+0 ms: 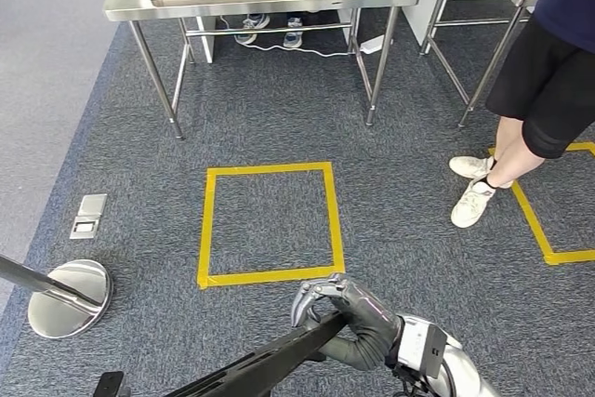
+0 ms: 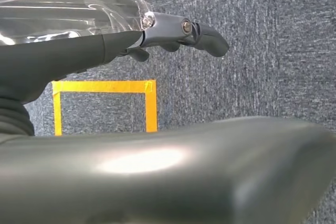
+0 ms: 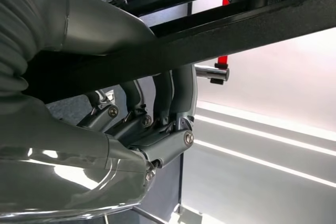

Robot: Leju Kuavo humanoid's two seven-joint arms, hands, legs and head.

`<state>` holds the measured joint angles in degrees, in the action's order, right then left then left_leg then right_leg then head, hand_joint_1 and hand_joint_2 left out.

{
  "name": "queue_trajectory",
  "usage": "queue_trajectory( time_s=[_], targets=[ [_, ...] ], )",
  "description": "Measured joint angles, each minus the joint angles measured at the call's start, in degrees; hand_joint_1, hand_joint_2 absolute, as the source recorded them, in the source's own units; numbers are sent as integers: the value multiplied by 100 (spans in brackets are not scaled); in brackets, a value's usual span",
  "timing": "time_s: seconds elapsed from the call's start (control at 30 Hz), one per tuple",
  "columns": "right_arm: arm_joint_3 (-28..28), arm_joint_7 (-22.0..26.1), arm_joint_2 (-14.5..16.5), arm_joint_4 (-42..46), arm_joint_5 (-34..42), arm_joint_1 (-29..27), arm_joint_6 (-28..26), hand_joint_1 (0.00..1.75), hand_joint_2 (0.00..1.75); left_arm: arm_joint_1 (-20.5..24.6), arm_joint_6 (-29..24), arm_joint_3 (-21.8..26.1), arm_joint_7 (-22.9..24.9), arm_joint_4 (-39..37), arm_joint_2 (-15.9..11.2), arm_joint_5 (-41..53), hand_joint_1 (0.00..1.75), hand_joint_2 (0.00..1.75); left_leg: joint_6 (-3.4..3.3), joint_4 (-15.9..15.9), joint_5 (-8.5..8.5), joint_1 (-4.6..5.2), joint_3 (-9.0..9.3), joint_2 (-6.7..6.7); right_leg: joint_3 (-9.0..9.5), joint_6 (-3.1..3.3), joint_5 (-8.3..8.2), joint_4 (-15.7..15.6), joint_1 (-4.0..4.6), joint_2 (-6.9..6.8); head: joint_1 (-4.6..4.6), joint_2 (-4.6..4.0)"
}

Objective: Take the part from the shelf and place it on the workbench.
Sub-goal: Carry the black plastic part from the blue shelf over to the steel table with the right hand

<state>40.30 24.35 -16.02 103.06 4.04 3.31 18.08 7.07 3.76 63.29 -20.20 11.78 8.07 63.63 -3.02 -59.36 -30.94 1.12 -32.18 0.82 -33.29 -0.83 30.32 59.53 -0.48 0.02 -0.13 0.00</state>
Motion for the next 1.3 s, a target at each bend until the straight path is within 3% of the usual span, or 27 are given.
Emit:
queue_trajectory(
  time_s=[0.5,0.63,0.73,0.8,0.9,0.93,0.97,1.03,1.1,1.13,1.23,1.3],
  targets=[
    [-1,1,14,0,-5,51,-7,175,175,26,32,-10,0,1,-3,15,0,175,19,-9,-10,45,-1,1,13,-19,-6,-17,-47,-4,0,0],
    [0,4,26,0,-16,55,-9,175,175,29,32,-12,-1,1,-10,13,0,175,-13,-23,-22,77,-3,1,16,-67,-12,-24,-79,-4,0,0],
    [-3,7,33,5,-20,58,-10,175,175,34,32,-13,-4,1,-20,13,0,175,-79,27,4,69,24,-2,39,-126,-4,-35,-82,-2,1,0],
    [-5,10,36,12,-20,66,-11,175,175,45,32,-14,-7,1,-21,13,0,175,-135,109,50,25,77,-11,-50,-137,163,208,-64,1,2,0],
    [-7,14,36,9,-20,58,-11,175,175,45,32,-15,-9,0,-22,13,0,175,-165,137,58,5,103,-15,-551,-133,620,1213,-62,2,3,0],
    [-7,13,35,6,-21,52,-11,175,175,40,32,-15,-8,0,-22,13,0,175,-164,136,50,6,109,-12,-679,-140,656,1435,-64,1,3,0],
    [-7,13,35,3,-21,49,-11,175,175,37,32,-15,-8,0,-22,13,0,175,-157,133,37,6,122,-8,-706,-149,575,1445,-63,1,3,0],
    [-7,13,35,0,-22,52,-11,175,175,36,32,-16,-7,0,-22,13,0,175,-122,120,-11,4,173,7,-457,-154,157,842,-63,2,3,0],
    [-7,14,37,-2,-22,61,-11,175,175,42,32,-16,-8,0,-22,13,0,175,-62,90,-73,16,204,19,-149,-120,-109,185,-49,9,1,0],
    [-7,14,39,-2,-22,63,-11,175,175,45,32,-16,-8,1,-22,13,0,175,-33,79,-97,19,206,22,-75,-94,-134,29,-39,13,-1,0],
    [-10,15,46,-1,-21,65,-10,175,175,53,32,-17,-4,1,-22,13,0,175,55,67,-144,5,209,22,-46,-11,-91,-29,-30,13,-1,0],
    [-11,16,57,0,-19,72,-9,175,175,63,32,-21,-3,1,-22,13,0,175,147,-135,-286,-16,126,11,-21,47,-79,-54,-62,-7,-2,0]
  ],
)
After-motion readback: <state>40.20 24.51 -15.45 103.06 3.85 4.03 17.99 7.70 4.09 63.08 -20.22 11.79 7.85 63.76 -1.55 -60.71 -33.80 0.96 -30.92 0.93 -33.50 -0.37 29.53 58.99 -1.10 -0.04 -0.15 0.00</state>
